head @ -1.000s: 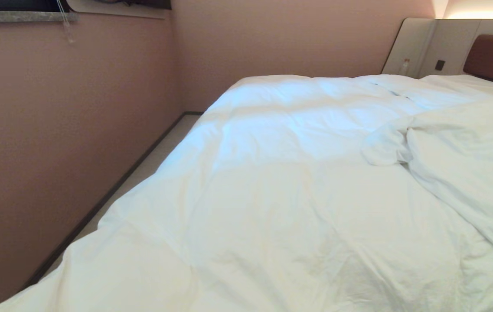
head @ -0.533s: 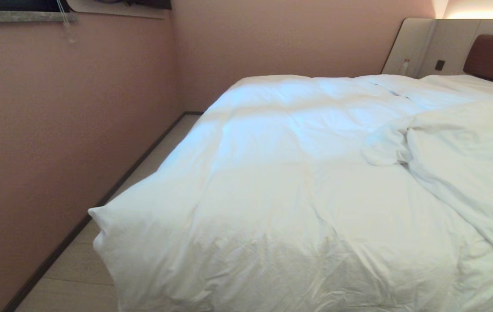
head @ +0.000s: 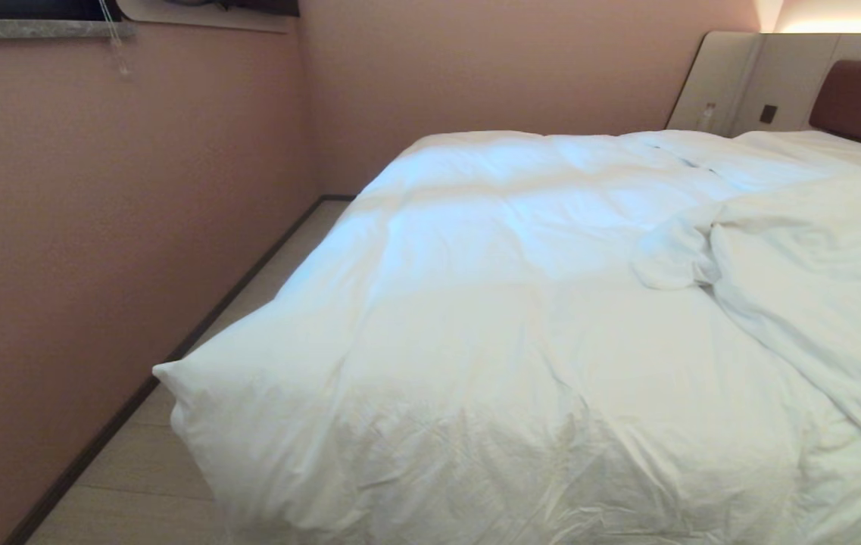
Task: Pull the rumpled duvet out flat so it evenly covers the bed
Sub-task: Flatten the corners of the folded blanket
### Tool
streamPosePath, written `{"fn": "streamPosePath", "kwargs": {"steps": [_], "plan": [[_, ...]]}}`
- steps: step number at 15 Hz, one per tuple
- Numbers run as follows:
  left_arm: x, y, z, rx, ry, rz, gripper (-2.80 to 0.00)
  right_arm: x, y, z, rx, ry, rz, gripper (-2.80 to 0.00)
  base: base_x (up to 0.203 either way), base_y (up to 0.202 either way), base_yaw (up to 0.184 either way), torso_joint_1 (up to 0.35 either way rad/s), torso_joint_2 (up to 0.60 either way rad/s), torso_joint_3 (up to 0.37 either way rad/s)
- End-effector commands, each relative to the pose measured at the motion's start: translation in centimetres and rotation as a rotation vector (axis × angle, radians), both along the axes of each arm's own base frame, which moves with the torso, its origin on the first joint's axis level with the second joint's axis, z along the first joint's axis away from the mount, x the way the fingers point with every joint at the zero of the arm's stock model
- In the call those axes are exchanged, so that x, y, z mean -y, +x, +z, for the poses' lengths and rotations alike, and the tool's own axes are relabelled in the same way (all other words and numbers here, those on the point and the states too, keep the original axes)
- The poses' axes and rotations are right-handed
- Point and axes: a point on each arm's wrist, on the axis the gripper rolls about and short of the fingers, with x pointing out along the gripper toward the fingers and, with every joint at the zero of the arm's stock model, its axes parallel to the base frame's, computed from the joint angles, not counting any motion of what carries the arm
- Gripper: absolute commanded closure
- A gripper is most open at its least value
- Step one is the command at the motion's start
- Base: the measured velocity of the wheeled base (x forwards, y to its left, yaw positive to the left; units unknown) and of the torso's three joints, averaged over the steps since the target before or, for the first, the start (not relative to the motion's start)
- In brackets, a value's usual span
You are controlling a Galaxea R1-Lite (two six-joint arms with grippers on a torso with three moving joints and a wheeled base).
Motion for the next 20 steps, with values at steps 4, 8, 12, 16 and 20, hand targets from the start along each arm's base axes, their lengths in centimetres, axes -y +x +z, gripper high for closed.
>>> {"fn": "streamPosePath", "kwargs": {"steps": [4,8,12,16,20], "plan": [[0.18,0.19,0.28,0.052,-0.034,-0.098,-2.8,0.0,0.0,0.0,0.0,0.0,0.0,0.0,0.0,0.0,0.0,0.0,0.0,0.0],[0.22,0.34,0.21,0.068,-0.034,-0.13,-2.8,0.0,0.01,0.0,-0.002,0.0,0.001,0.0,0.0,0.0,0.0,0.0,0.0,0.0],[0.4,0.37,0.4,0.079,-0.046,-0.215,-2.8,0.0,0.0,0.0,0.0,0.0,0.0,0.0,0.0,0.0,0.0,0.0,0.0,0.0],[0.52,0.43,0.89,0.13,-0.053,-0.272,0.0,0.0,0.0,0.0,0.0,0.0,0.001,0.0,0.0,0.0,0.0,0.0,0.0,0.0],[0.58,0.44,0.85,0.138,-0.071,-0.299,0.0,0.0,0.0,0.0,0.0,0.0,0.001,0.0,0.0,0.0,0.0,0.0,0.0,0.0]]}}
